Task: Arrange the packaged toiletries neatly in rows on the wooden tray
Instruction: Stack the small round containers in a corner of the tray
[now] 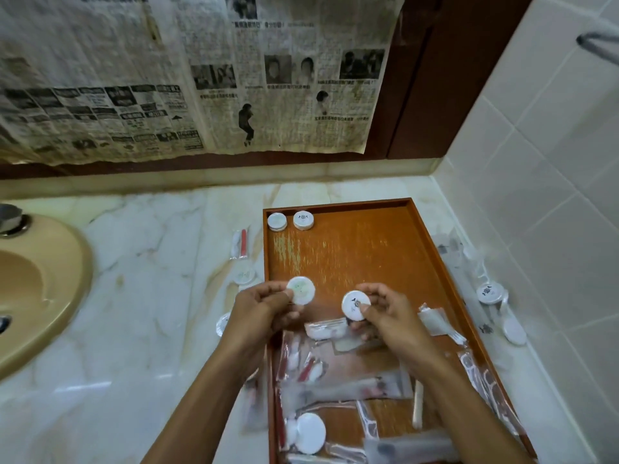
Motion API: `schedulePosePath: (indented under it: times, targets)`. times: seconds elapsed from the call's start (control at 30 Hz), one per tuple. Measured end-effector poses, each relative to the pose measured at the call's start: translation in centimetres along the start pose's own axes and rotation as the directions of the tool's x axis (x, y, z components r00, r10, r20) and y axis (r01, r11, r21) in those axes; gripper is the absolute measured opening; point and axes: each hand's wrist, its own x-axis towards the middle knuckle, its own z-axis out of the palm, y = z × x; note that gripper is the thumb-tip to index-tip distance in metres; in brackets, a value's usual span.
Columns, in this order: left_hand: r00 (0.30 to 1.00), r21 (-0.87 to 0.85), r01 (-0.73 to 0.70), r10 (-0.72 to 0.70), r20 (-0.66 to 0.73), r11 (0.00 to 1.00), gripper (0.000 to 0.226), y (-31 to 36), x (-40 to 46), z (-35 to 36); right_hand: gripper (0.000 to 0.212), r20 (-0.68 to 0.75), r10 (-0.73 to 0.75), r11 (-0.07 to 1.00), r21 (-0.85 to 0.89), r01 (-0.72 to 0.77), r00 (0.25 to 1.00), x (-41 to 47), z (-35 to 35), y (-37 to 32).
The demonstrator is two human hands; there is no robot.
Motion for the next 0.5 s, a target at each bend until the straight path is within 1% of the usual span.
schedulePosePath:
  times: [0.07, 0.1, 0.17, 0.23, 0.4, 0.5]
  targets:
    - [0.999, -0.019, -0.033, 0.033, -0.030, 0.999, 0.009, 1.7, 2.1, 0.0, 0.029, -0.014, -0.036, 0.997, -0.065, 0.035, 0.999, 2.6, 0.0, -1.7]
    - [0.998, -0.006, -0.054, 0.053, -0.040, 0.999, 0.009, 2.5, 3.1, 0.0, 0.025, -0.017, -0.056, 0.995, -0.088, 0.054, 0.998, 3.9, -0.1, -2.5]
    - [0.993, 0.048, -0.088, 0.092, -0.078, 0.995, 0.009, 4.0, 5.4, 0.0, 0.018, -0.016, -0.094, 0.988, -0.127, 0.091, 0.995, 6.5, 0.0, -4.1]
    - [0.983, 0.114, -0.106, 0.121, -0.136, 0.988, 0.011, 5.3, 7.9, 0.0, 0.017, -0.020, -0.125, 0.982, -0.145, 0.121, 0.992, 8.9, 0.6, -5.4]
    - [0.964, 0.283, -0.077, 0.144, -0.225, 0.956, 0.010, 7.3, 13.2, -0.5, 0.016, -0.022, -0.141, 0.975, -0.178, 0.134, 0.990, 14.9, 2.7, -7.7]
    - [0.952, 0.331, -0.050, 0.146, -0.270, 0.942, 0.009, 7.6, 15.8, -0.9, 0.011, -0.089, -0.131, 0.975, -0.189, 0.113, 0.987, 18.0, 3.6, -8.3]
